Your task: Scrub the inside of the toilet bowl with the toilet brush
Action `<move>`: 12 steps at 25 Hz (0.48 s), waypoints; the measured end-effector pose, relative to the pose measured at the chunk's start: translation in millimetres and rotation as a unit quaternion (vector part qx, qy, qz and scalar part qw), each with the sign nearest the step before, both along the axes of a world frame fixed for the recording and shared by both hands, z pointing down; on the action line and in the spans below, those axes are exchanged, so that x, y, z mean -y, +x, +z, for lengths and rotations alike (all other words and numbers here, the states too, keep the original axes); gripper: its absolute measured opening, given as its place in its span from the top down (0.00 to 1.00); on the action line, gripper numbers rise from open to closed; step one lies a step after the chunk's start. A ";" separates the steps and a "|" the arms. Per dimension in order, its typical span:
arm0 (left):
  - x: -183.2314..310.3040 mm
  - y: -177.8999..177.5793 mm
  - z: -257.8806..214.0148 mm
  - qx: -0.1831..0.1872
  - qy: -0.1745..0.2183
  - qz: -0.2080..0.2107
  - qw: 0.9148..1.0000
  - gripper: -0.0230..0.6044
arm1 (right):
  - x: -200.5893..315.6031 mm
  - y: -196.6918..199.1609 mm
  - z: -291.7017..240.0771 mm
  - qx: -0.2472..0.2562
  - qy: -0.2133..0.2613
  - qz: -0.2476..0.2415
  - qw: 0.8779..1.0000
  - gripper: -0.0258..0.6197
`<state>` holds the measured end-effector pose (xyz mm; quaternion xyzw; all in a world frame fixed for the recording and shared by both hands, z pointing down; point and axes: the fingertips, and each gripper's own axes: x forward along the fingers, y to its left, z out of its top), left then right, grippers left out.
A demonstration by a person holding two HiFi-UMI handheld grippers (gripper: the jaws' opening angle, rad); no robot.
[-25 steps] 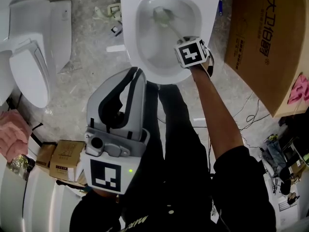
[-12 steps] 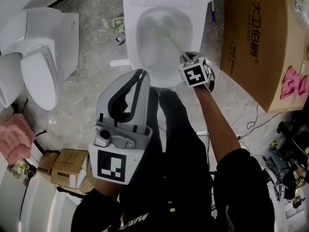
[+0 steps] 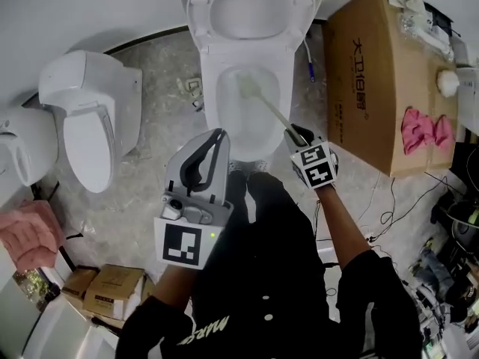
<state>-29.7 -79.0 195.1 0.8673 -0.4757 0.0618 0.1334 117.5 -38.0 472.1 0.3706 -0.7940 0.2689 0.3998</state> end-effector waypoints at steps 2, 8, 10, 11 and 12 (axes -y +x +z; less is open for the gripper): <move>-4.2 1.9 -21.2 -0.005 0.007 0.000 1.000 0.91 | 3.3 6.7 -42.1 0.008 0.030 0.008 0.999 0.82; -12.8 -5.2 -80.4 -0.008 0.021 -0.005 1.000 0.91 | 11.7 14.7 -157.5 0.047 0.108 0.035 0.992 0.82; -14.4 -8.6 -97.4 -0.002 0.027 -0.002 1.000 0.91 | 11.8 15.3 -191.6 0.058 0.132 0.041 0.989 0.82; -14.9 -10.1 -106.1 0.000 0.031 -0.002 1.000 0.91 | 12.2 15.5 -207.1 0.062 0.144 0.044 0.987 0.82; -15.7 -11.6 -114.6 0.001 0.035 -0.003 0.999 0.91 | 12.4 15.5 -221.7 0.068 0.155 0.048 0.984 0.82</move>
